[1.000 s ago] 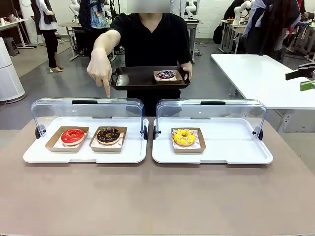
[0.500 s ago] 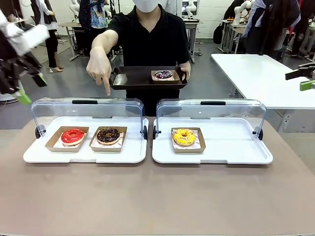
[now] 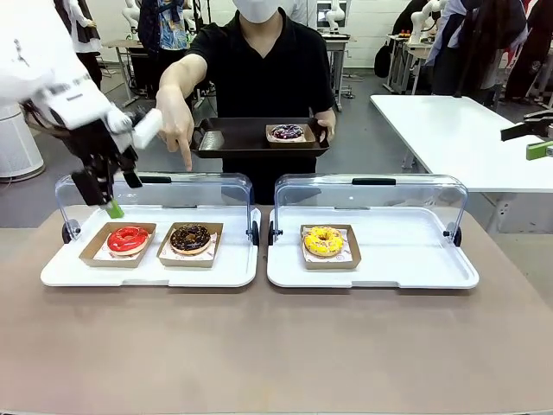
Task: Provide the desired donut to the person.
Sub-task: Pick up and lift the Paper togo box containing the Donut pointed at by the person.
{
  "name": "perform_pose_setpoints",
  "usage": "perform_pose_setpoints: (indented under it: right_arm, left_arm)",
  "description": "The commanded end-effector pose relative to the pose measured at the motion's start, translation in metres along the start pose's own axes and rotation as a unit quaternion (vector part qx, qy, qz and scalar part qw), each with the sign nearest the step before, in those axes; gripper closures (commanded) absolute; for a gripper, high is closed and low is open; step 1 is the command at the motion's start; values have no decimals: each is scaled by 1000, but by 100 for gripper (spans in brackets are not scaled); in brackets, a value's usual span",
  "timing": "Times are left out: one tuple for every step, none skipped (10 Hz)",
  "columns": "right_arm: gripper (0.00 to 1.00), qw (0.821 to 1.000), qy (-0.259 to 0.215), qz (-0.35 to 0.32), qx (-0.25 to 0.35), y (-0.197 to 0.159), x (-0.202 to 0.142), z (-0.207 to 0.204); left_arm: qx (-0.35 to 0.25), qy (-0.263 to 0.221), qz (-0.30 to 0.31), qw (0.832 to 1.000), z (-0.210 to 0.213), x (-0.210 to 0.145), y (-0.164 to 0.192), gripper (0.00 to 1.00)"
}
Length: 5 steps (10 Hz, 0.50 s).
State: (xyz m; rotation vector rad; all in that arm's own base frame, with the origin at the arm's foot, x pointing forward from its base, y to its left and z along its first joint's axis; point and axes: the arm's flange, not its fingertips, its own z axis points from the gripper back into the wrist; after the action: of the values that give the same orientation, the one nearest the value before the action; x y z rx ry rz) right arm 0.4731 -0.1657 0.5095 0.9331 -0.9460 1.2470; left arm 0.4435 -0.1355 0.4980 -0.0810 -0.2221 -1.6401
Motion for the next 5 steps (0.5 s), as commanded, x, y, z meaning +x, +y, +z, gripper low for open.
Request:
perform_pose_setpoints:
  right_arm:
    - [0, 1000, -3, -1, 3, 1, 0, 1]
    - [0, 1000, -3, -1, 3, 1, 0, 1]
    - [0, 1000, -3, -1, 3, 1, 0, 1]
    - [0, 1000, -3, -1, 3, 1, 0, 1]
    - [0, 1000, -3, -1, 3, 1, 0, 1]
  left_arm:
    - [11, 46, 5, 999, -31, 9, 2, 0]
    - [16, 59, -1, 998, -43, 12, 4, 0]
    - [24, 64, -8, 998, -51, 16, 5, 0]
    - [30, 61, -15, 998, -53, 18, 4, 0]
    - [1, 33, -22, 999, -39, 12, 0, 0]
